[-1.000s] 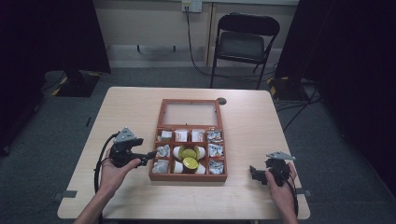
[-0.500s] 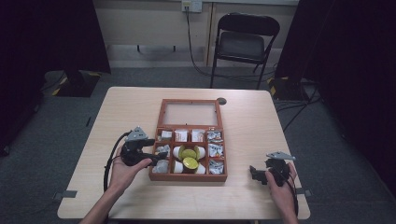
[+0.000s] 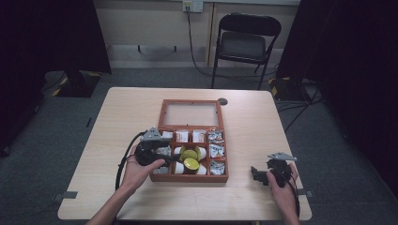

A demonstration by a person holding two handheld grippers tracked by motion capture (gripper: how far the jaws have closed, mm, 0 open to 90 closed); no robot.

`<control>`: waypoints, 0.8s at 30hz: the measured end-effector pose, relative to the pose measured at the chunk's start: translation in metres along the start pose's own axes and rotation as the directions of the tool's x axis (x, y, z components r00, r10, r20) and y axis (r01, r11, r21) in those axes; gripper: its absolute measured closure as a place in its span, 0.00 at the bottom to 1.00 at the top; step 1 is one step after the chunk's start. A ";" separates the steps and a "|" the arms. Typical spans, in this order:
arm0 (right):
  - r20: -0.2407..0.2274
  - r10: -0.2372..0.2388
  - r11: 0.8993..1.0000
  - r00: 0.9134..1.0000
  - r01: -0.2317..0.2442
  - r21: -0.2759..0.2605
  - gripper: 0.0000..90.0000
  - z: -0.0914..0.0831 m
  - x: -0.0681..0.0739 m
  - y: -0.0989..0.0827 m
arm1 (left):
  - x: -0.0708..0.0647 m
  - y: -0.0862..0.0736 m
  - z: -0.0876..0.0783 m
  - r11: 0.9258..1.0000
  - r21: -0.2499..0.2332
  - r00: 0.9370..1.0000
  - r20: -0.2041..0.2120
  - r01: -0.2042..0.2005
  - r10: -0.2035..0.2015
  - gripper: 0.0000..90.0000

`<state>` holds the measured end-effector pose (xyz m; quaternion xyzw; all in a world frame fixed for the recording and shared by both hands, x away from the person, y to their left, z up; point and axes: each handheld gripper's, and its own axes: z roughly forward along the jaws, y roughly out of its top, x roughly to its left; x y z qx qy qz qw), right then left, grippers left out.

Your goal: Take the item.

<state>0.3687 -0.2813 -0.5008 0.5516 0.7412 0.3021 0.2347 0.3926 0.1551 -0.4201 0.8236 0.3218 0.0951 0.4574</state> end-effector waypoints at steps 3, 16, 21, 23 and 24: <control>0.000 0.000 1.000 1.000 0.000 0.000 0.00 0.000 0.000 0.000 | -0.002 0.006 0.009 1.000 0.018 1.000 0.000 -0.008 0.008 0.30; 0.000 0.000 1.000 1.000 0.000 0.000 0.00 0.000 0.000 0.000 | -0.010 0.011 0.037 0.998 0.067 0.997 0.071 -0.015 0.011 0.32; 0.000 0.000 1.000 1.000 0.000 0.000 0.00 0.000 0.000 0.000 | -0.016 0.009 0.040 0.994 0.095 0.995 0.088 -0.049 0.040 0.34; 0.000 0.000 1.000 1.000 0.000 0.000 0.00 0.000 0.000 0.000 | -0.014 0.008 0.042 0.995 0.097 0.997 0.073 -0.039 0.032 0.35; 0.000 0.000 1.000 1.000 0.000 0.000 0.00 0.000 0.000 0.000 | -0.011 0.007 0.044 0.996 0.088 0.996 0.091 -0.018 0.010 0.35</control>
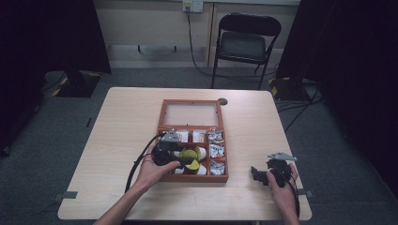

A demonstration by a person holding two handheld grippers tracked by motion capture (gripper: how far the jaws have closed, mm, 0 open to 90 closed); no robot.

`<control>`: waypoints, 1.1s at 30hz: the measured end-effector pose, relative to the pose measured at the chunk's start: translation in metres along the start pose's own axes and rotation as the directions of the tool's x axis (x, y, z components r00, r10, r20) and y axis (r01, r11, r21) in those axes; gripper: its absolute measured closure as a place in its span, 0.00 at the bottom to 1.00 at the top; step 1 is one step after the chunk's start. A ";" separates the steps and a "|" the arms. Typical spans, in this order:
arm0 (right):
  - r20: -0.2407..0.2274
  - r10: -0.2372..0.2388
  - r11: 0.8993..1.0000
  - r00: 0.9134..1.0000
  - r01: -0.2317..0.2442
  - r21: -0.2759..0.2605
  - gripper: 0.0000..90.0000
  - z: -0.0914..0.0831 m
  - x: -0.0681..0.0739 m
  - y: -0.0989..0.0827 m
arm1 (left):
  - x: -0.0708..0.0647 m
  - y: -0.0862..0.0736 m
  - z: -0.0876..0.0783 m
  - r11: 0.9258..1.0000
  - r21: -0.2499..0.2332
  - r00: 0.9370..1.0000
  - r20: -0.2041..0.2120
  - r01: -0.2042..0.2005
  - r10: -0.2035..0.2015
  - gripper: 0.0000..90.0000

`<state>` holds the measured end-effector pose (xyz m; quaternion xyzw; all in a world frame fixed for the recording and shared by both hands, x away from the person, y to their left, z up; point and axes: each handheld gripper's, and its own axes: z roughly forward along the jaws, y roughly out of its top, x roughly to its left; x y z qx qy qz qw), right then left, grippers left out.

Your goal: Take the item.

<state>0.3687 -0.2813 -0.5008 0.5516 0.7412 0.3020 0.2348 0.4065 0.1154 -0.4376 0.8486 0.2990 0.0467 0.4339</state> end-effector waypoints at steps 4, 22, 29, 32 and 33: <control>0.000 0.000 1.000 1.000 0.000 0.000 0.00 0.000 0.000 0.000 | 0.002 -0.003 0.008 0.999 0.047 1.000 -0.018 -0.010 0.011 0.34; 0.000 0.000 1.000 1.000 0.000 0.000 0.00 0.000 0.000 0.000 | -0.005 -0.002 0.023 0.994 0.104 1.000 0.022 -0.022 0.020 0.33; 0.000 -0.001 1.000 1.000 0.001 0.000 0.00 0.000 0.000 0.000 | -0.007 -0.003 0.030 0.986 0.161 0.999 0.020 -0.041 0.039 0.34; 0.000 0.000 1.000 1.000 0.000 0.000 0.00 0.000 0.000 0.000 | -0.007 -0.003 0.032 0.984 0.176 0.999 0.016 -0.039 0.036 0.34; 0.000 0.000 1.000 1.000 0.000 0.000 0.00 0.000 0.000 0.000 | -0.007 -0.003 0.032 0.983 0.180 0.999 0.019 -0.044 0.041 0.35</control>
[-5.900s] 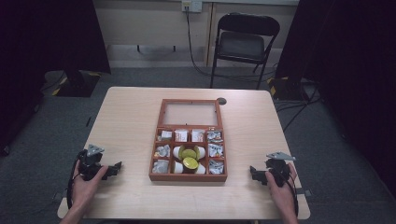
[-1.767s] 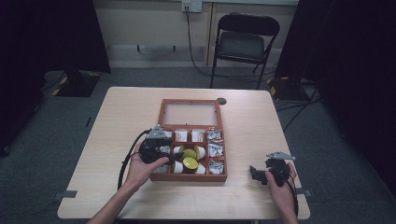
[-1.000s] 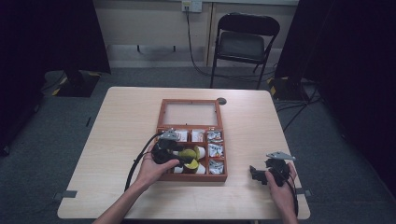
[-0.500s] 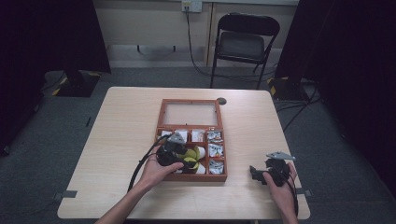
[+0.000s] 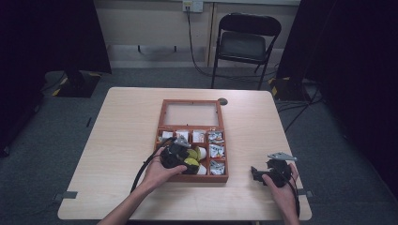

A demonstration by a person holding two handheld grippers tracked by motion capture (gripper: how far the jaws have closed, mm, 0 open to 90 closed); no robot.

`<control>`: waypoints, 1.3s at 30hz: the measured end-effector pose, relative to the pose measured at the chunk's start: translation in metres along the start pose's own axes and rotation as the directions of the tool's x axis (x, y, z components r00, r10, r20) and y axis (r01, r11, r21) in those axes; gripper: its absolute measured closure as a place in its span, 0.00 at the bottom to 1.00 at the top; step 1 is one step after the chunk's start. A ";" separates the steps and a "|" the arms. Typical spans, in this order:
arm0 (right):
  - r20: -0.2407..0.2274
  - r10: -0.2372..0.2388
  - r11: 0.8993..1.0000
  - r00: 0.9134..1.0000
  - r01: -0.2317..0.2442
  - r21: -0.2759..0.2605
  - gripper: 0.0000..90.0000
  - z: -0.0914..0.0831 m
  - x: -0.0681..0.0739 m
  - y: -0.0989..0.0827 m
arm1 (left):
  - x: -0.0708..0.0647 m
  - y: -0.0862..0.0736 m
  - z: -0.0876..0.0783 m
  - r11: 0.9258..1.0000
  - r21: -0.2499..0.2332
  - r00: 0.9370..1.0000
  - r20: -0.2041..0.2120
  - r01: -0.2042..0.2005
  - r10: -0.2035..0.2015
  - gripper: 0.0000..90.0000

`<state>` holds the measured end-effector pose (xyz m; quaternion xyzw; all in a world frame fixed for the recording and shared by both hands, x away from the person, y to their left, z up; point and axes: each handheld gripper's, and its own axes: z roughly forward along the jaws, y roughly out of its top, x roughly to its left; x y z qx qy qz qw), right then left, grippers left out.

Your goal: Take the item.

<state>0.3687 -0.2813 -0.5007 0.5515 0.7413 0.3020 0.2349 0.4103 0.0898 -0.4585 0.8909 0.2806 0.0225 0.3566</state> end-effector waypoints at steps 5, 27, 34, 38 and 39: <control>0.000 0.000 1.000 1.000 0.000 0.000 0.00 0.000 0.000 0.000 | -0.001 0.000 0.002 0.999 0.029 1.000 -0.002 -0.015 0.015 0.37; 0.000 0.001 1.000 1.000 -0.001 0.000 0.00 0.000 0.000 0.000 | -0.004 0.002 0.006 0.997 0.066 0.999 -0.029 -0.033 0.035 0.43; 0.000 0.001 1.000 1.000 -0.001 0.000 0.00 0.000 0.000 0.000 | -0.005 0.001 0.005 0.998 0.055 0.999 -0.032 -0.029 0.031 0.43; 0.000 0.000 1.000 1.000 0.000 0.000 0.00 0.000 0.000 0.000 | -0.004 0.001 0.003 0.998 0.056 0.999 -0.029 -0.035 0.036 0.43; 0.000 0.000 1.000 1.000 0.000 0.000 0.00 0.000 0.000 0.000 | -0.005 0.001 0.003 0.998 0.052 0.999 -0.030 -0.031 0.033 0.43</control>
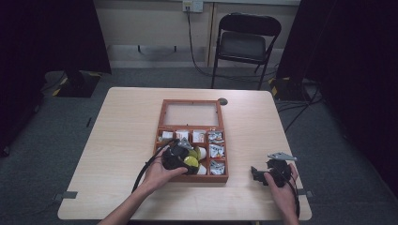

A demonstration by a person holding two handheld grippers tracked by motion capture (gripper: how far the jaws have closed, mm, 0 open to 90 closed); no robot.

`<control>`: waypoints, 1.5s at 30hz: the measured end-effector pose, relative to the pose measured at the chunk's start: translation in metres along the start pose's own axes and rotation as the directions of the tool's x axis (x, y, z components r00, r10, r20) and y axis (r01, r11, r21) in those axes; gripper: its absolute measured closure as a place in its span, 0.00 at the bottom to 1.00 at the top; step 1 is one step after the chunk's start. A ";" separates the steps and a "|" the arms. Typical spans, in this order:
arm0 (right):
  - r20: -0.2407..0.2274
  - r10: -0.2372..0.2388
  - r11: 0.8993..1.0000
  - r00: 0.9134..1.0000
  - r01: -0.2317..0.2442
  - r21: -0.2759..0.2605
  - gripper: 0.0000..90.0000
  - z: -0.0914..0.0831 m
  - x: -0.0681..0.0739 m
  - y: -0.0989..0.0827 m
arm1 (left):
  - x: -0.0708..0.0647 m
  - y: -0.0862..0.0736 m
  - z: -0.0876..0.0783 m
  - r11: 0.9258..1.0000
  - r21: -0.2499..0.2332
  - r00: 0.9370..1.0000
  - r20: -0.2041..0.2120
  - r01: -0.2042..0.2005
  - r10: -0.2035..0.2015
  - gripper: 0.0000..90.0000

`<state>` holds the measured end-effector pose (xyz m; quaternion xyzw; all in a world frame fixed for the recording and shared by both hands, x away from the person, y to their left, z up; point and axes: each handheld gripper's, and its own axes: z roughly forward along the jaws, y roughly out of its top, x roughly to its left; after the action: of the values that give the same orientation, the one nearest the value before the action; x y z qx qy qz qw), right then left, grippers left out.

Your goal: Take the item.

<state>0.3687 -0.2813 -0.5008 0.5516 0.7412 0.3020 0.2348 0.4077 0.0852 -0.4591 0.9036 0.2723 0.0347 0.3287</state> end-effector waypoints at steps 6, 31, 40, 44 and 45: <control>0.000 0.000 1.000 1.000 0.000 0.000 0.00 0.000 0.000 0.000 | 0.000 0.000 -0.004 1.000 -0.017 1.000 0.007 0.006 -0.006 0.43; 0.000 0.000 1.000 1.000 0.000 0.000 0.00 0.000 0.000 0.000 | 0.003 -0.001 -0.024 0.995 -0.093 0.999 0.033 0.019 -0.016 0.43; 0.000 0.000 1.000 1.000 0.000 0.000 0.00 0.000 0.000 0.000 | 0.004 -0.001 -0.031 0.992 -0.124 0.999 0.029 0.024 -0.021 0.43; 0.000 0.000 1.000 1.000 0.000 0.000 0.00 0.000 0.000 0.000 | 0.005 -0.001 -0.034 0.993 -0.118 0.999 0.032 0.023 -0.019 0.43; 0.000 0.000 1.000 1.000 0.000 0.000 0.00 0.000 0.000 0.000 | 0.005 -0.001 -0.034 0.992 -0.123 0.999 0.031 0.025 -0.021 0.43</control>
<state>0.3687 -0.2813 -0.5007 0.5515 0.7413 0.3019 0.2349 0.4033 0.1081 -0.4340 0.8787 0.2752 0.0343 0.3884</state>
